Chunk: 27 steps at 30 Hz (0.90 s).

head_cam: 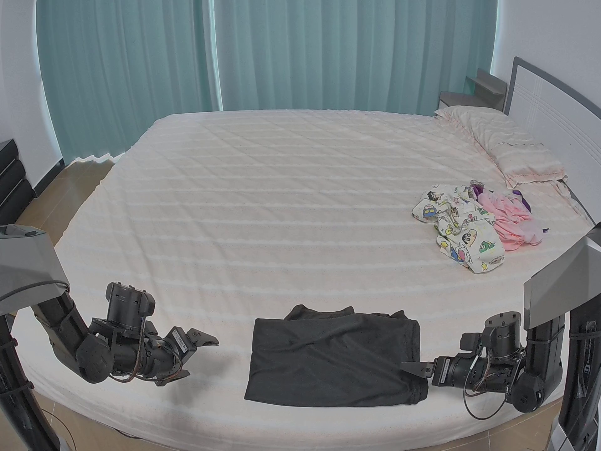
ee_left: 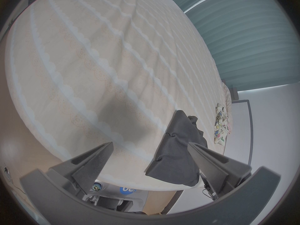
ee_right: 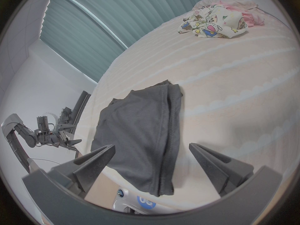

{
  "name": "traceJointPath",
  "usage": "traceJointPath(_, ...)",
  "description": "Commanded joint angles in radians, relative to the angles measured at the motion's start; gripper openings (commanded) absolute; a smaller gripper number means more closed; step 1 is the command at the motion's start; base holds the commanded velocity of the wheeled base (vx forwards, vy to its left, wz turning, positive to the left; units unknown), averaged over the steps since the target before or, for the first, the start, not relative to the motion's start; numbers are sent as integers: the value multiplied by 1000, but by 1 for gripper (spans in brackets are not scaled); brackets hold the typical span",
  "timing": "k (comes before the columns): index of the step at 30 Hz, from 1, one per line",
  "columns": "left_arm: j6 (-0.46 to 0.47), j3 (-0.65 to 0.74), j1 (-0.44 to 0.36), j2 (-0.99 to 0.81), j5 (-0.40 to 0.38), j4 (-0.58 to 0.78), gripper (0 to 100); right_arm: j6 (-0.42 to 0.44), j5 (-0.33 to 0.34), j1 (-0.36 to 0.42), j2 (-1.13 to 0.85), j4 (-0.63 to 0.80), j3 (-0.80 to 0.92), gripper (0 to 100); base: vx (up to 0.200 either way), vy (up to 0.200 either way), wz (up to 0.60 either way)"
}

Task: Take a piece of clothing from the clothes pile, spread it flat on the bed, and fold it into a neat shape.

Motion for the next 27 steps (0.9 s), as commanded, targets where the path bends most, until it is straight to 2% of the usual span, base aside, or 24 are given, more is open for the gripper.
traceJointPath(1, 0, -1, 0, 1, 1, 0, 100, 23, 2, 40, -34, -11, 9, 100, 0, 0, 0)
traceJointPath(7, 0, -1, 0, 2, 1, 0, 100, 31, 2, 97, -46, -11, 37, 100, 0, 0, 0)
traceJointPath(27, 0, -1, 0, 2, -1, 0, 100, 9, 18, 120, 58, -12, 46, 100, 0, 0, 0)
